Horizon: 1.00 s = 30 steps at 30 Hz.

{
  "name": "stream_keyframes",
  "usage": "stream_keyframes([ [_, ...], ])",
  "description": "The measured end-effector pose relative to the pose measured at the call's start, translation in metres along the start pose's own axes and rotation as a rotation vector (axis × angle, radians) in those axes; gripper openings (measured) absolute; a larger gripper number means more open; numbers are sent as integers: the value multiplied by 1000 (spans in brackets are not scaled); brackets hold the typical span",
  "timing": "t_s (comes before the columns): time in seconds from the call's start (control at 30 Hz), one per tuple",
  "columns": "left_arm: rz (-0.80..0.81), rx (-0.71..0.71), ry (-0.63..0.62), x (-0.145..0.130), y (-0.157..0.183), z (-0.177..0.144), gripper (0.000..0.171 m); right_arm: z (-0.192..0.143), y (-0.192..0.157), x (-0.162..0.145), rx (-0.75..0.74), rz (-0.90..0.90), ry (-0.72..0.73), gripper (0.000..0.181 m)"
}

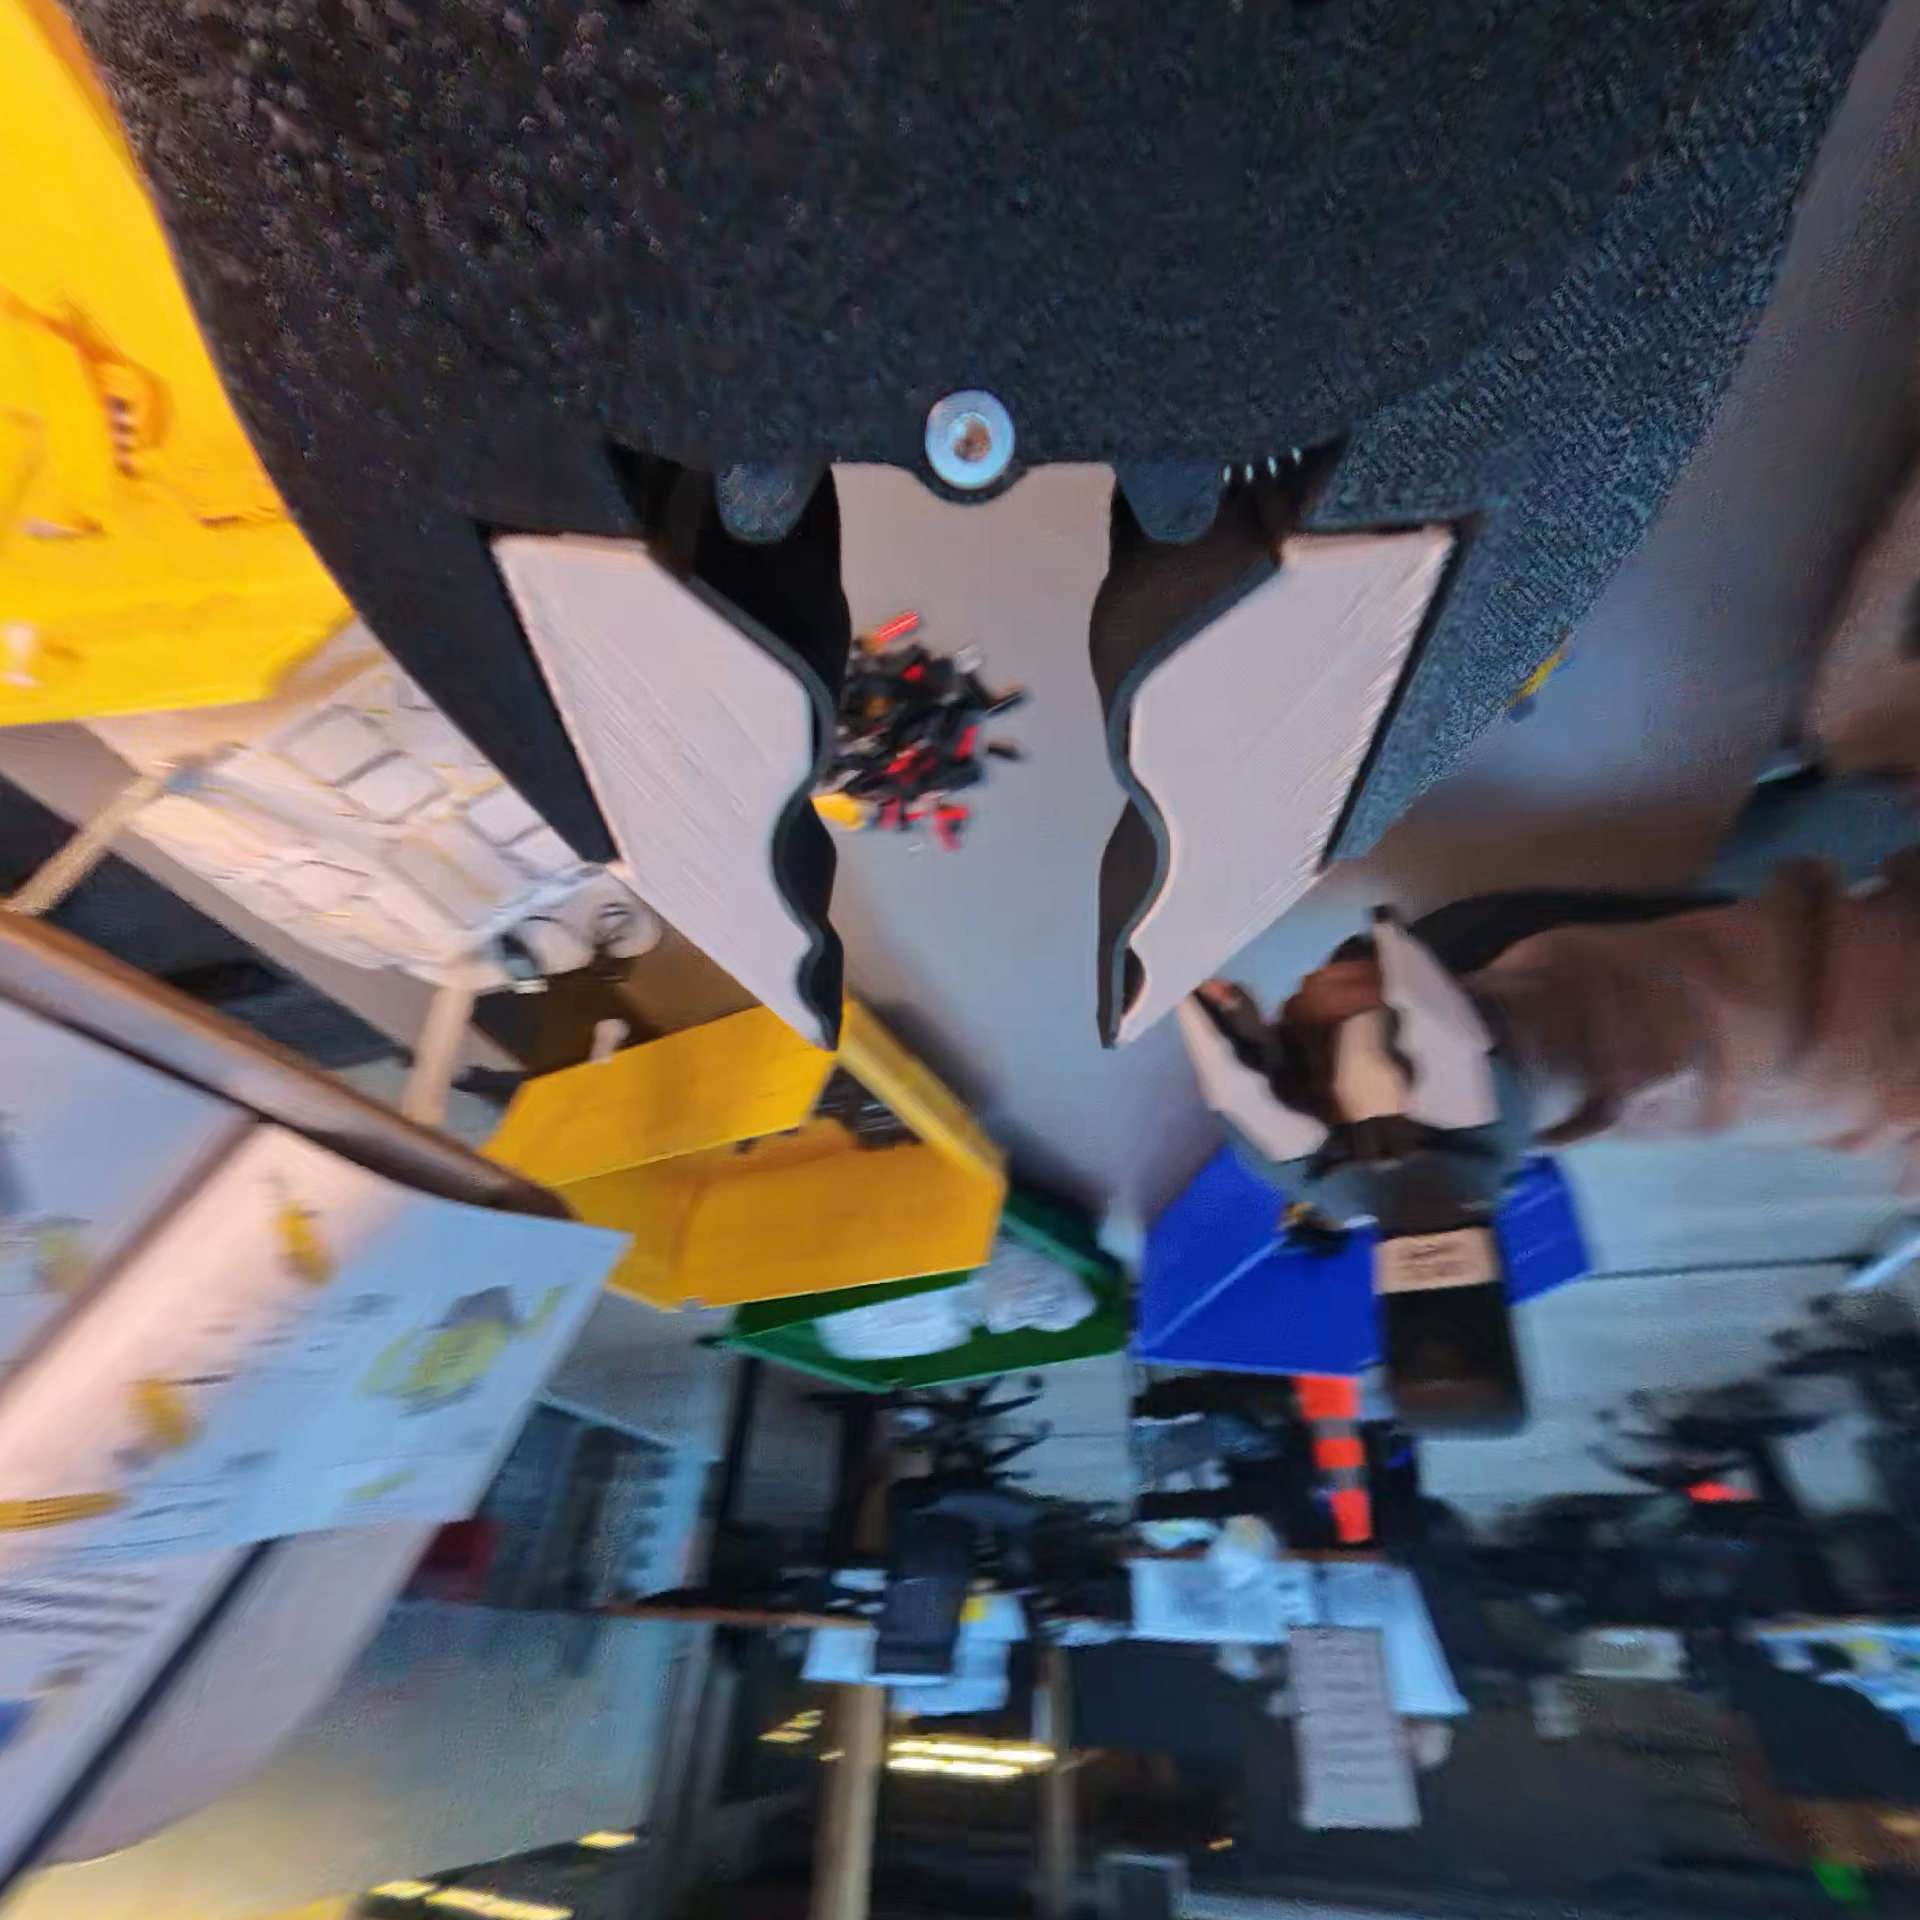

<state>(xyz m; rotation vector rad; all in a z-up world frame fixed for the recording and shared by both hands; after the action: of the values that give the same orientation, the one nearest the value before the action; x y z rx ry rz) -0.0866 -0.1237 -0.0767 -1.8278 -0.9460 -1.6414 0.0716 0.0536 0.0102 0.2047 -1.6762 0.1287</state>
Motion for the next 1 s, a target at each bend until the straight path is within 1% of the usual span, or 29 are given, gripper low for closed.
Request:
stream_keyframes([
  [0.07,7,109,70,8,-12,-9,60,26,48,8,-214,-18,14,65],
  [0.13,33,200,86,6,-19,-14,60,56,93,13,-404,-82,2,82],
  [0.17,45,237,83,3,-21,-16,60,72,112,15,-476,-111,-1,87],
  [0.23,41,269,71,-4,-22,-18,59,105,143,18,-577,-123,-2,98],
  [0.3,28,277,50,-10,-23,-17,58,133,167,20,-665,-141,-17,105],
  [0.37,28,282,25,-13,-24,-15,58,155,182,22,-734,-185,-44,106],
  [0.43,30,286,15,-14,-24,-14,58,168,189,22,-785,-243,-75,94],
  [0.5,35,285,12,-14,-23,-13,58,170,191,23,-807,-272,-88,85],
  [0.57,37,283,16,-13,-23,-14,57,164,189,27,-794,-264,-39,61],
  [0.63,26,277,21,-12,-23,-12,57,152,190,33,-806,-269,-3,47],
  [0.67,23,271,24,-11,-23,-11,57,148,191,34,-795,-265,0,40],
  [0.7,18,269,26,-11,-23,-10,56,144,193,33,-781,-246,-7,36],
  [0.73,13,266,28,-11,-23,-9,56,141,195,32,-765,-226,-8,28],
  [0.77,9,260,28,-11,-23,-7,56,137,196,32,-765,-211,-4,16],
  [0.8,4,258,26,-12,-23,-5,56,135,197,33,-764,-212,5,19],
  [0.83,2,261,23,-13,-24,-4,56,135,195,35,-760,-220,23,32],
  [0.9,9,273,23,-13,-25,-2,56,145,190,36,-740,-215,6,78],
  [0.93,14,285,24,-13,-25,-1,55,153,189,33,-735,-211,-31,95],
  [0.97,17,301,26,-13,-27,-1,56,160,188,29,-746,-224,-75,103],
  [1.0,21,320,29,-14,-28,-3,56,165,189,26,-776,-264,-104,102],
])
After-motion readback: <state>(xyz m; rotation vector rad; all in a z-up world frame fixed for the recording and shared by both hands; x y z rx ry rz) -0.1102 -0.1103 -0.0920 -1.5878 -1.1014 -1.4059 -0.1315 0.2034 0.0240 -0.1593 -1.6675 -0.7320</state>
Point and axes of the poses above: each gripper's, where its closed fingertips meet, z out along the fingers, x out of its top, y = z × x across the jaws, the point moved 7 cm from there along -z, back along the fingers
